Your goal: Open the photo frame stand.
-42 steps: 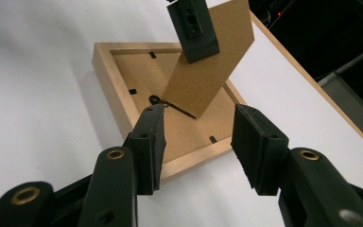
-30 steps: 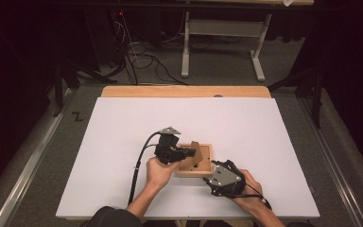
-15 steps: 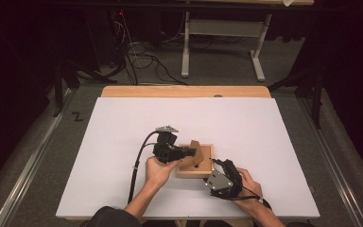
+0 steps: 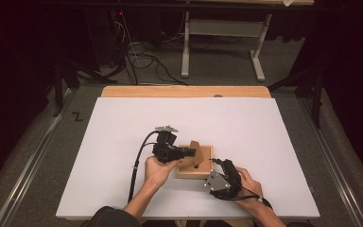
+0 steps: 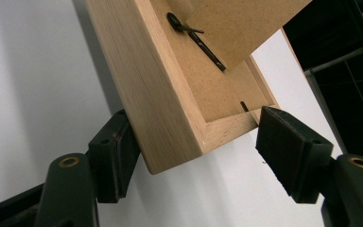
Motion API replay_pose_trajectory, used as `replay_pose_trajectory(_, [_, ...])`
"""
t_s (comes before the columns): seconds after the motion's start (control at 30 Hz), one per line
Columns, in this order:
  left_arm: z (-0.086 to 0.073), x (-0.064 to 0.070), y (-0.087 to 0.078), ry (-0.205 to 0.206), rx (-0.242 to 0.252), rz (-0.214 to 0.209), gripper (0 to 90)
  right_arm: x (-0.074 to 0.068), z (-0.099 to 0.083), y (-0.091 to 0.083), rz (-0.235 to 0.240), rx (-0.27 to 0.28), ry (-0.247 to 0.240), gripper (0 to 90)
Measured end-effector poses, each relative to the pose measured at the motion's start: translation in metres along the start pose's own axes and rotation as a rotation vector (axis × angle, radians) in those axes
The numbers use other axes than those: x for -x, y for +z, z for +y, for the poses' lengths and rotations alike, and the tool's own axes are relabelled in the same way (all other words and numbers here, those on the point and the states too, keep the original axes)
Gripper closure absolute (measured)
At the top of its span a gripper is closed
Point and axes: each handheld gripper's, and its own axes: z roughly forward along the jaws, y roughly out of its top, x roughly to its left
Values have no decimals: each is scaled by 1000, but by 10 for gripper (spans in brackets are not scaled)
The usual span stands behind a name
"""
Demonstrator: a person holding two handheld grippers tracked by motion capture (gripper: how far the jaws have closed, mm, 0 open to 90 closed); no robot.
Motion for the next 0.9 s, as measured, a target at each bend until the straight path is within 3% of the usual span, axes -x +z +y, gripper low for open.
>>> replay_pose_trajectory(0.4, [2,-6,-4,-37,5,-45,876,4,1,-11,10,62,26,378])
replay_pose_trajectory(0.43, [2,-7,-4,-38,11,-49,873,5,1,-12,13,67,10,387])
replay_pose_trajectory(0.9, [4,-12,-1,-59,40,-52,835,9,7,-20,51,102,15,473])
